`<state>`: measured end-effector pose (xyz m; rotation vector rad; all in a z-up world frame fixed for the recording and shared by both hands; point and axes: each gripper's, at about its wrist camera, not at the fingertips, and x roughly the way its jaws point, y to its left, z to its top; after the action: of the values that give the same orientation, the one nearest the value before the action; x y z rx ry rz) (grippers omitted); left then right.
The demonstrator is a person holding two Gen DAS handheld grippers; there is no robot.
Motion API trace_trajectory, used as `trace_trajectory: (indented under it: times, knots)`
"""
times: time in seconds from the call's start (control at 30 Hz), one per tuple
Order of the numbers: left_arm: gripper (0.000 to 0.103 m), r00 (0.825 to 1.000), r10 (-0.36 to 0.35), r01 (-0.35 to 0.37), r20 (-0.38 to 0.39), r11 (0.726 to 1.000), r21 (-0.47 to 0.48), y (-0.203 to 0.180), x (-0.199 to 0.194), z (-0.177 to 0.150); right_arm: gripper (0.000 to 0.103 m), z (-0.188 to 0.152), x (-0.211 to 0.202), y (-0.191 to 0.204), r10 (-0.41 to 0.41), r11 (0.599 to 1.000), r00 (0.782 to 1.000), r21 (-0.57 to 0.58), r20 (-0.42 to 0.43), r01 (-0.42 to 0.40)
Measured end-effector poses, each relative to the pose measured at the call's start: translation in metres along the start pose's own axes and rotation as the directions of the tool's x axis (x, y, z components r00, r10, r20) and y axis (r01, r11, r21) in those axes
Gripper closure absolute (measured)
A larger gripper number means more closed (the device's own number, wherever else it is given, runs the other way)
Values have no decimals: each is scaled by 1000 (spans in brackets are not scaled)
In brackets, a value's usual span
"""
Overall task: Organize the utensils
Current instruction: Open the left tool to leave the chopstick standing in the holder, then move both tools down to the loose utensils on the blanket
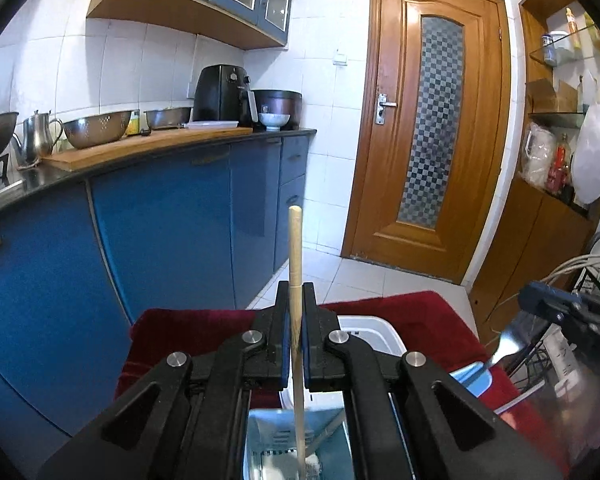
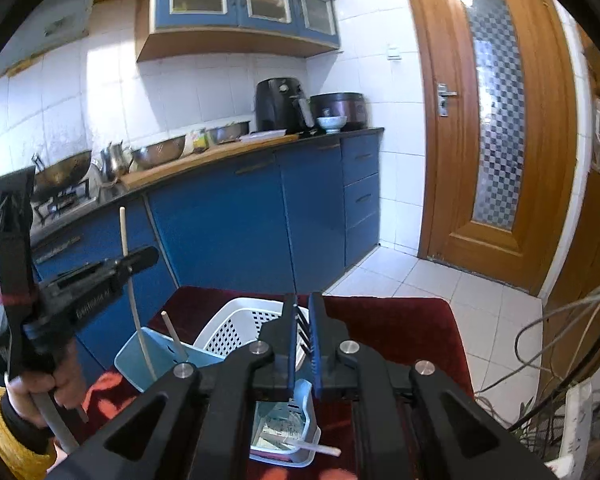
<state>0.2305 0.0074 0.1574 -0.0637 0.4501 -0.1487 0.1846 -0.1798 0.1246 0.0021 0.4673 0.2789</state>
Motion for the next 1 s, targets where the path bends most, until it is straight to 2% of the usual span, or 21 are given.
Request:
trace_trajectory:
  times: [0.17,0.33,0.37,0.4,0.47,0.57,0.73,0.83,1.0]
  knots:
    - [101,999,-1,1,-37,1000,-8,3,6,-20,95,-8,18,14,14,998,998,-54,-60,-17]
    - [100,997,-19,18,-72,1000,-13,6,7,-31,93,-12,25,9,58,998,996,3,-71,-58]
    - [92,997,-20,19,-76,1000,-10,7,6,-32,91,-12,25,7,74,997,995,22,-73,-73]
    - [79,997,-17,16,-76,1000,-8,6,5,-32,91,-11,24,4,93,995,993,47,-72,-89]
    - [67,998,-4,4,-63,1000,-2,8,0,-31,88,-9,20,0,105,993,993,66,-54,-102]
    - [66,999,0,0,-55,1000,5,8,-11,-28,80,-3,6,-1,100,993,995,70,-8,-99]
    - [66,997,6,-6,-76,1000,-5,10,-34,-26,79,7,-28,4,90,993,995,67,43,-92]
    - [66,997,9,-8,-79,1000,5,10,-54,-26,79,6,-45,9,88,994,995,63,38,-90]
    - [66,996,8,-8,-94,1000,0,11,-89,-32,79,-8,-67,15,136,987,990,87,-26,-133]
